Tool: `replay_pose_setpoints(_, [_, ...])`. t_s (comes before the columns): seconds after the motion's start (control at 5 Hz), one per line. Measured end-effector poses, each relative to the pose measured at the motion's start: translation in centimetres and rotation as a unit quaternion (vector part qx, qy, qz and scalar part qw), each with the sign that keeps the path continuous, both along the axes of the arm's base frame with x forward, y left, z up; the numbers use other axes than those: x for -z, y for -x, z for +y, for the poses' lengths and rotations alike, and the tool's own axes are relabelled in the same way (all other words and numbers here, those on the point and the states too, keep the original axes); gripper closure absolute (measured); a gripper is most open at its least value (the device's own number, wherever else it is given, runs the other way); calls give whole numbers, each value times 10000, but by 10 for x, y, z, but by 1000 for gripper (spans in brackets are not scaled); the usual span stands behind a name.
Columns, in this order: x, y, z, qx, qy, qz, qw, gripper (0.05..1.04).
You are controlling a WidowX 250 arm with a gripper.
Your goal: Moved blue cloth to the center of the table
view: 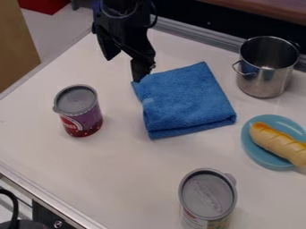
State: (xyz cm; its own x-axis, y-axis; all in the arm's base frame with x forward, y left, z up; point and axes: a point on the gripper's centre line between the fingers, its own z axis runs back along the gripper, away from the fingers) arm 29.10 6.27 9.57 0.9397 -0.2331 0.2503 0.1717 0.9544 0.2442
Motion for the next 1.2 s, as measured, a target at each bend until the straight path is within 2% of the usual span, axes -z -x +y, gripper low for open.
replay_pose_setpoints(0.2, [9,4,-1,4,45,176,9998,86])
replay_pose_setpoints(0.4, [21,-18,-13,567,195,639,9962,86])
replay_pose_setpoints(0.6, [23,-49,-25,741,132,575,9955,135])
replay_pose_setpoints(0.8, [31,-68,-35,1080,187,742,9912,410])
replay_pose_setpoints(1.0, [37,-78,-42,1396,206,782,9869,707])
replay_pose_setpoints(1.2, [56,-81,-46,1411,134,965,9852,924])
